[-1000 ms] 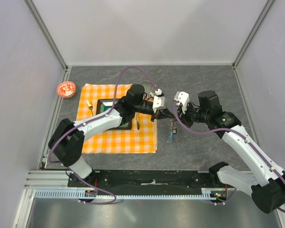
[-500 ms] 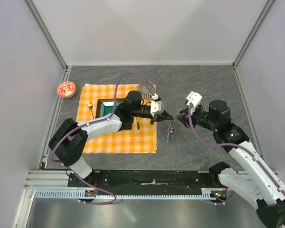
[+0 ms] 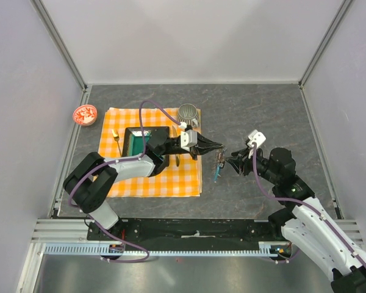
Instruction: Put the keys on the keyring
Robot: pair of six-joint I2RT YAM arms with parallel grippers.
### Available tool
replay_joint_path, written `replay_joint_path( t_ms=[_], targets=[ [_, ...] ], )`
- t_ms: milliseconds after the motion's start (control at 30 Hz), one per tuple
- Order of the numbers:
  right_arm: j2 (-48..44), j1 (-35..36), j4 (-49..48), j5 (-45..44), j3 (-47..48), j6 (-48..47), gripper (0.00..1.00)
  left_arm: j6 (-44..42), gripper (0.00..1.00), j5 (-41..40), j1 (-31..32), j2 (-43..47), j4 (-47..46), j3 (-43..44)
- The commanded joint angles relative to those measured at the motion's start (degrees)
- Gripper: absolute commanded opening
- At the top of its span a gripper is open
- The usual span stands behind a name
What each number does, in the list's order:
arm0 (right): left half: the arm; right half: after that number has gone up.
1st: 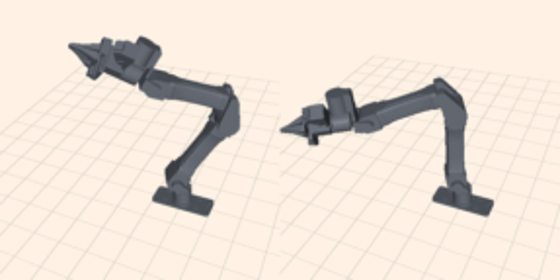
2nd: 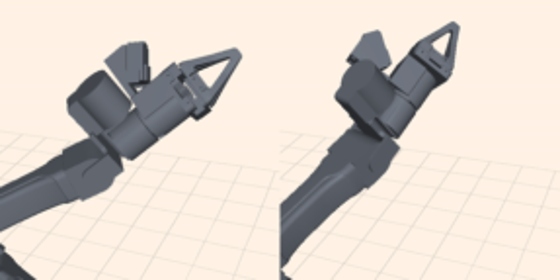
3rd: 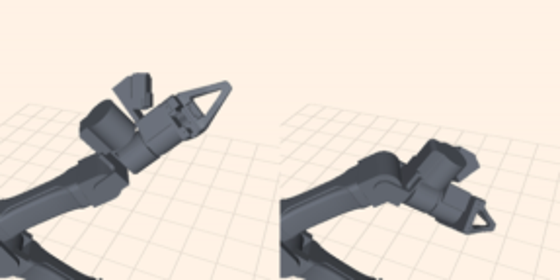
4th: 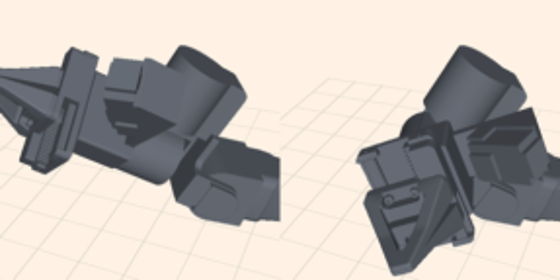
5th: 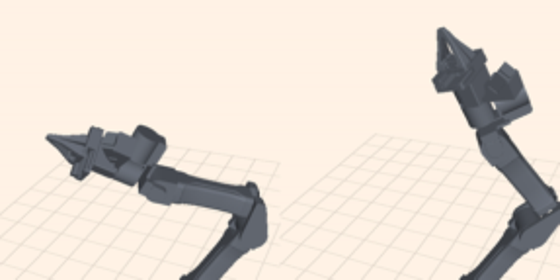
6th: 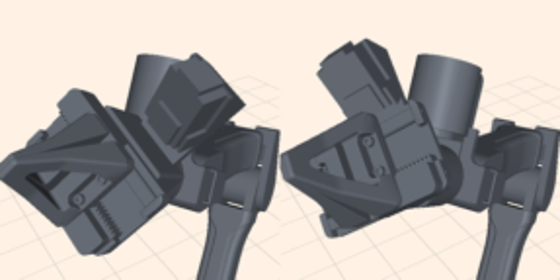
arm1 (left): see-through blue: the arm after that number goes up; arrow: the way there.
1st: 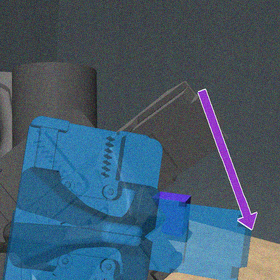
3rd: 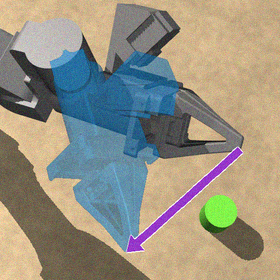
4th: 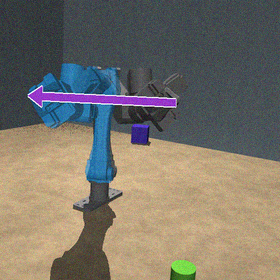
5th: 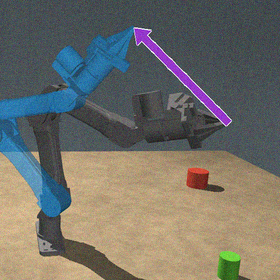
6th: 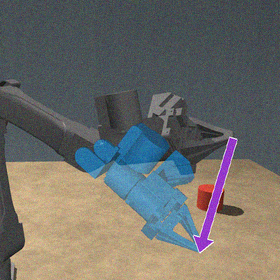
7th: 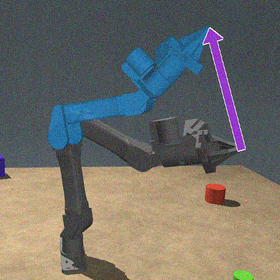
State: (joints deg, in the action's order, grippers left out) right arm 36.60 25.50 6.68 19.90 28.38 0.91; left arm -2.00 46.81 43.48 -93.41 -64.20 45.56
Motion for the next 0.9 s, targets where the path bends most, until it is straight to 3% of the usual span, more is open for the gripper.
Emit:
replay_joint_path(
  t_ms=[0,867],
  targets=[
    [0.0,0.1,-6.2,2.0,0.3,0.3,0.42,3.2,0.02,-0.8,0.0,-0.1,-9.1,0.1],
    [0.6,0.1,-11.2,1.8,3.4,-3.5,0.41,2.4,0.02,-0.5,-0.1,0.2,-4.6,1.5]
  ],
)
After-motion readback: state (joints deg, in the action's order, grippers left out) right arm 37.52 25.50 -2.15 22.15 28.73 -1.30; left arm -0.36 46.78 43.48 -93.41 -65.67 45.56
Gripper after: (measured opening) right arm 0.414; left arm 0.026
